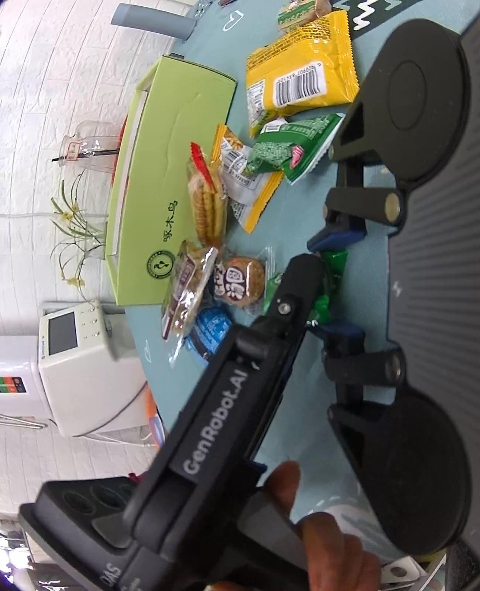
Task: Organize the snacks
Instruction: 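Grasp the green packet with the left gripper and drop it into the box, then reach the left gripper to the yellow chip bag and grasp it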
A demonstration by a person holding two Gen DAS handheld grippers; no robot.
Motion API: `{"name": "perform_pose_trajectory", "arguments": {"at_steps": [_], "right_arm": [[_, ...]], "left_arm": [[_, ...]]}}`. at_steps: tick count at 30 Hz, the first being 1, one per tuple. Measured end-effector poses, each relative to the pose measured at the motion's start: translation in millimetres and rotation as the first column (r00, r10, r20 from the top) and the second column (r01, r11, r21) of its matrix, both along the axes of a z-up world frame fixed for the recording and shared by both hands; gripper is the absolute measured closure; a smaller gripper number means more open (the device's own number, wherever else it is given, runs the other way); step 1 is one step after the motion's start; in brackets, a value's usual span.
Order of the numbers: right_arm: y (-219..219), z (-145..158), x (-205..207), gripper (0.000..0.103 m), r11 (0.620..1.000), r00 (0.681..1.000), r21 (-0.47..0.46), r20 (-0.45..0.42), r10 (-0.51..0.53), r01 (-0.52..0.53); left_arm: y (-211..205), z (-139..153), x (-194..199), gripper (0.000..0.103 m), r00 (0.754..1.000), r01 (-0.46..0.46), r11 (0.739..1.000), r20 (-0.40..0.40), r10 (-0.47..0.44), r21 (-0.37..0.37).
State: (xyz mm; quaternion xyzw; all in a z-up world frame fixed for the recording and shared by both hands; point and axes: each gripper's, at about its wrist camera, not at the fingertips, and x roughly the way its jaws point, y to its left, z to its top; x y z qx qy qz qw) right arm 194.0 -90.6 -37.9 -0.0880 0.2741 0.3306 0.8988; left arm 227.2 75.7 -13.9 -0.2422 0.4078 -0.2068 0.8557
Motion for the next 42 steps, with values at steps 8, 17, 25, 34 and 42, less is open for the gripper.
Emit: {"name": "perform_pose_trajectory", "arguments": {"at_steps": [8,17,25,34,42], "right_arm": [[5,59,56,0.057,1.0,0.98,-0.016,0.198,0.006,-0.003],[20,82,181,0.053,1.0,0.982,0.011,0.187,-0.005,0.004],[-27,67,139,0.001,0.991,0.974,0.11,0.205,-0.095,0.074],[-99,25,46,0.0,0.955,0.97,0.184,0.03,-0.243,0.234],[-124,1,59,0.0,0.951,0.956,0.097,-0.016,-0.294,0.294]], "left_arm": [[1,75,65,0.091,0.987,-0.016,1.0,0.16,0.013,0.018],[10,95,184,0.076,0.98,-0.076,0.995,0.189,0.064,0.059],[12,88,137,0.031,0.955,-0.142,0.981,0.279,0.101,0.13],[-42,47,50,0.025,0.974,-0.027,0.99,0.226,-0.005,0.138],[-108,35,78,0.032,0.985,0.109,0.98,0.116,-0.13,0.166]]}}
